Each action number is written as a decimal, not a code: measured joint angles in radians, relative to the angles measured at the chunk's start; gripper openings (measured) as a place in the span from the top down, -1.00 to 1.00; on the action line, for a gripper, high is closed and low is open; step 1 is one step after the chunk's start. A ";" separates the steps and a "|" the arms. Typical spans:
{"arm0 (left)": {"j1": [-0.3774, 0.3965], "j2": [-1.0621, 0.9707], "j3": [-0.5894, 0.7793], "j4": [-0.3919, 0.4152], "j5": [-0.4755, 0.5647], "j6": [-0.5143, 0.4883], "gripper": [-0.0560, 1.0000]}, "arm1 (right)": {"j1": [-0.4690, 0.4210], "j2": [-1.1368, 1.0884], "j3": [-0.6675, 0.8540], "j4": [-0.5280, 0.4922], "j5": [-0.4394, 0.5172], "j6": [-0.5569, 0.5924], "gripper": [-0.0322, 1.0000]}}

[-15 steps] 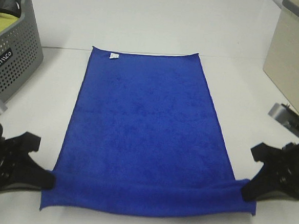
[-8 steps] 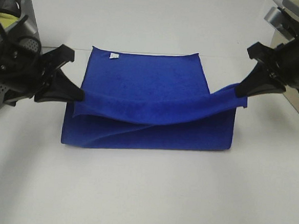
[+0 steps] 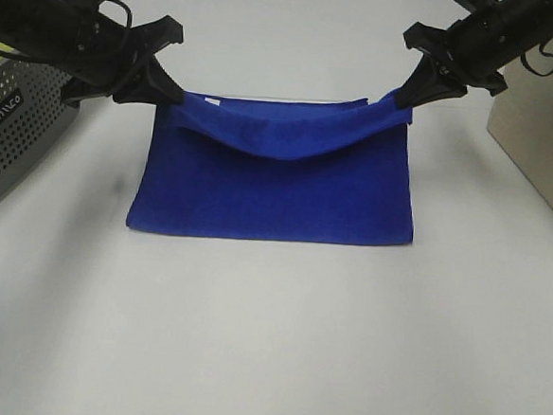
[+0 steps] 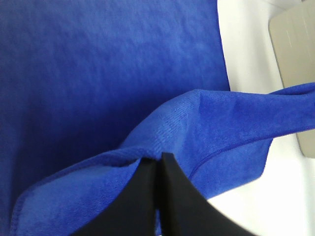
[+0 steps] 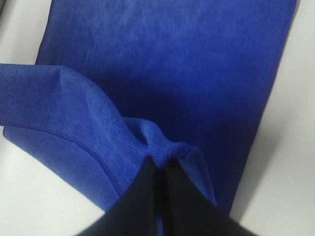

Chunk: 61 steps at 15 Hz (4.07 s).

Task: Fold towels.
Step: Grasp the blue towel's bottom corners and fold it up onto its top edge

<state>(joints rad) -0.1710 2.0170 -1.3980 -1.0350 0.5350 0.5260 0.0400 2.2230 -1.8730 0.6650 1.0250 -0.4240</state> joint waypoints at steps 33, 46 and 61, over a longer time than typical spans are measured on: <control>0.072 0.408 -0.548 0.441 0.297 -0.348 -0.43 | 0.000 0.339 -0.537 -0.172 0.186 0.229 -0.42; 0.007 0.393 -0.441 0.565 0.418 -0.532 -0.43 | 0.000 0.221 -0.088 -0.180 0.191 0.201 -0.36; -0.015 0.398 -0.431 0.589 0.413 -0.543 0.87 | 0.046 0.269 -0.065 -0.124 0.151 0.205 0.91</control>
<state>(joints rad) -0.1860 2.4150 -1.8290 -0.4460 0.9480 -0.0170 0.0860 2.4920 -1.9380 0.5410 1.1760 -0.2190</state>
